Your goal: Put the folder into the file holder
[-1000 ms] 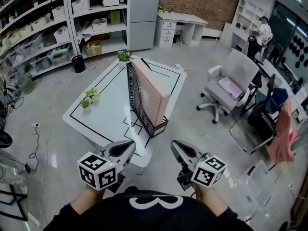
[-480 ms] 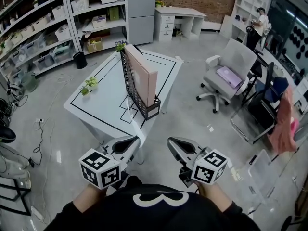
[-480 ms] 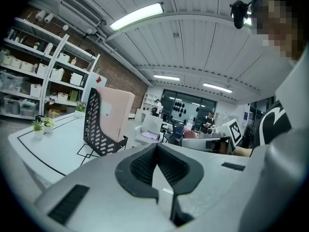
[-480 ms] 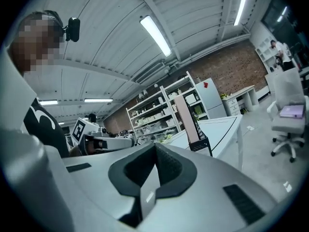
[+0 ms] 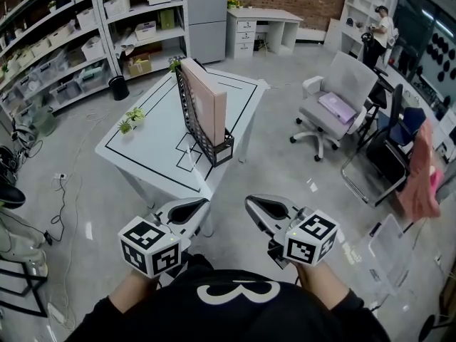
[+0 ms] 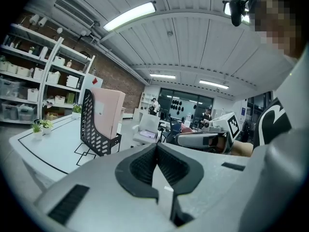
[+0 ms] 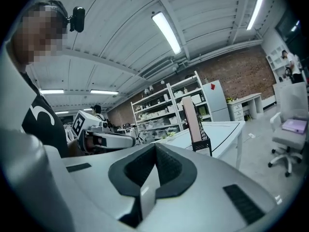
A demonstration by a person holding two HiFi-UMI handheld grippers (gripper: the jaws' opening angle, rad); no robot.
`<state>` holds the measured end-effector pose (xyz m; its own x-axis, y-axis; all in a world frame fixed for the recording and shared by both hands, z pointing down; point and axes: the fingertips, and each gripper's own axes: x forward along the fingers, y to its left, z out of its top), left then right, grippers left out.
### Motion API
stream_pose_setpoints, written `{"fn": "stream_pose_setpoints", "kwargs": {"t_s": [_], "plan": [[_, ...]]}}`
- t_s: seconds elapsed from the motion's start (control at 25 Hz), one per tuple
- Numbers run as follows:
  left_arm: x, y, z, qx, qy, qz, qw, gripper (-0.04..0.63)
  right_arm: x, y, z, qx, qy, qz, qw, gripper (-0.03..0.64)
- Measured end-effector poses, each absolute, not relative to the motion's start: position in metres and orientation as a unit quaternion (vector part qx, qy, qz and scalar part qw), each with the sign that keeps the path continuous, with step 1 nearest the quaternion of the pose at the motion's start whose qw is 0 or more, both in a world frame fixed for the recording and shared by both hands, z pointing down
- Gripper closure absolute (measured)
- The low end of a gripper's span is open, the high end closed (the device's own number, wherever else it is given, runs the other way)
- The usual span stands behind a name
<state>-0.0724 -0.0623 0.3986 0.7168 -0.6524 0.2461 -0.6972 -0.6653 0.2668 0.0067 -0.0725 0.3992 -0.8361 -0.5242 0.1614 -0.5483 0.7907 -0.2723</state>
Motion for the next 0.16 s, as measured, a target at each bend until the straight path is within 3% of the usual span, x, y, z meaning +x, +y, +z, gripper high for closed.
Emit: {"fn": "stream_pose_setpoints", "kwargs": {"t_s": [0.16], "plan": [[-0.069,-0.053,0.404,0.911,-0.372,0.068,0.165,0.589,0.003,-0.059,0.405,0.271,-0.95,0.146,0.052,0.614]]}}
